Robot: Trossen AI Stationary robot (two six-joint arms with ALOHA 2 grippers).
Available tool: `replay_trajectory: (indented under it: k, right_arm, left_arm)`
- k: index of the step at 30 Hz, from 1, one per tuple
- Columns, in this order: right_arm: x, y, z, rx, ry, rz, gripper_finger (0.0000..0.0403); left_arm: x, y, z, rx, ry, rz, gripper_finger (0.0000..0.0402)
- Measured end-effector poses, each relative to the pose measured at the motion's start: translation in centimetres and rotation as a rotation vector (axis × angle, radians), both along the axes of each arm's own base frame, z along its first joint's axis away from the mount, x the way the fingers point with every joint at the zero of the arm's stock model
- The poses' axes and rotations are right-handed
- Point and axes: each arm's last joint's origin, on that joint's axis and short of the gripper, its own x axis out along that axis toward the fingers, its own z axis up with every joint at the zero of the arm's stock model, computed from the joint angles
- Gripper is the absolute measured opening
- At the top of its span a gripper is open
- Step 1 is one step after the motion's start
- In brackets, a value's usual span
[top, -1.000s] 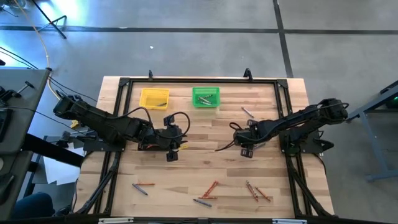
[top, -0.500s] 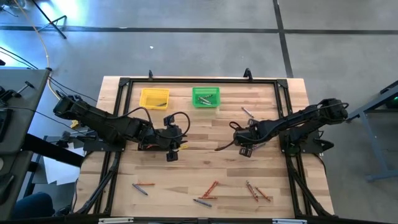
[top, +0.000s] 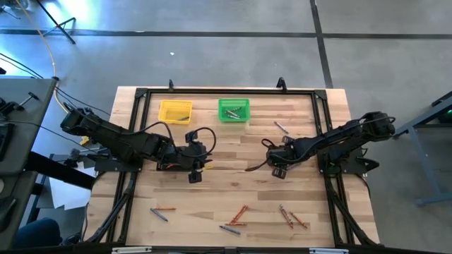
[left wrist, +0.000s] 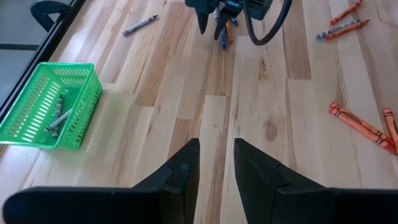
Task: Sort crayons
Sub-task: Put the blue crayon into the yellow bin
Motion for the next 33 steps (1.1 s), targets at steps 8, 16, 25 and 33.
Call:
replay_trajectory:
  k: [8,16,25,33]
  right_arm:
    - [0.1,0.0,0.0,-0.012,-0.005,0.019,0.0123]
    - [0.1,0.2,0.1,0.050,0.001,0.024,0.0123]
    - [0.2,0.6,0.2,0.053,-0.023,0.023,0.0123]
    - [0.5,1.5,0.3,0.068,-0.068,0.059,0.0123]
  left_arm:
    - [0.0,0.0,0.0,-0.002,-0.001,0.001,0.0085]
    - [0.0,0.0,0.0,-0.003,-0.001,0.002,0.0085]
    - [0.0,0.0,0.0,-0.002,-0.001,0.002,0.0085]
    - [0.0,0.0,0.0,-0.002,-0.001,0.002,0.0085]
